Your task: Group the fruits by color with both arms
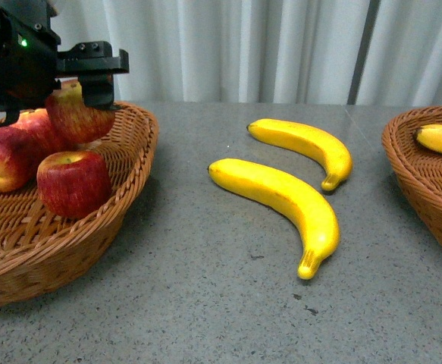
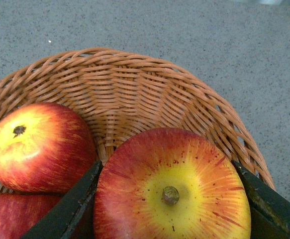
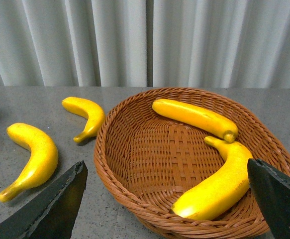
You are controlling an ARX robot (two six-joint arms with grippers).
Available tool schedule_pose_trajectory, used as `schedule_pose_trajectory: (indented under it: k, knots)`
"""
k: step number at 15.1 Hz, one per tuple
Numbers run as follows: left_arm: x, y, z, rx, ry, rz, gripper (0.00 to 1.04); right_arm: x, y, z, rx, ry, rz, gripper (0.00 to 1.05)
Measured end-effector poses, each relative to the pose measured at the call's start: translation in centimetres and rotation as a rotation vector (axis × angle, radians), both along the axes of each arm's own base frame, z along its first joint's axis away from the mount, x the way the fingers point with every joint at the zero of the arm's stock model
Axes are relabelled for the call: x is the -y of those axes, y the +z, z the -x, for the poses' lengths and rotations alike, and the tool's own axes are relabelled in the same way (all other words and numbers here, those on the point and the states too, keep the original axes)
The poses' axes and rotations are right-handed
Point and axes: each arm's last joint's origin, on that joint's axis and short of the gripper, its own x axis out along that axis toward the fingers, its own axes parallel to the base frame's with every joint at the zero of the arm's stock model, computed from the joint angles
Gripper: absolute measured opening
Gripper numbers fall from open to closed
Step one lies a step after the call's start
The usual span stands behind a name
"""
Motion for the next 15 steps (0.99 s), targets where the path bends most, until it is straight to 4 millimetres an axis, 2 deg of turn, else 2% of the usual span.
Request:
schedule_pose_trajectory:
  k: [1,4,6,9,12,15]
  knots:
    - [0.1,-0.5,-0.1,-0.017,-0.001,-0.003,0.66,0.0,0.0,0.0,0.0,0.0,0.0,0.98]
    - [0.2,-1.1,-0.3,-0.026,-0.007,-0.009,0.97,0.0,0.0,0.0,0.0,0.0,0.0,0.98]
    - [0.5,-0.8,-0.1,-0.007,-0.03,0.02,0.98,0.0,0.0,0.0,0.0,0.0,0.0,0.98]
    - [1.3,2.5,3.0,0.117,-0.102,0.06,0.98,0.0,0.0,0.0,0.0,0.0,0.0,0.98]
    - [0.7,5.7,7.4,0.263,-0.156,0.075,0.98,0.0,0.0,0.0,0.0,0.0,0.0,0.98]
    - [-1.1,6.5,12.8,0.35,-0.156,0.064,0.98,0.0,0.0,0.0,0.0,0.0,0.0,0.98]
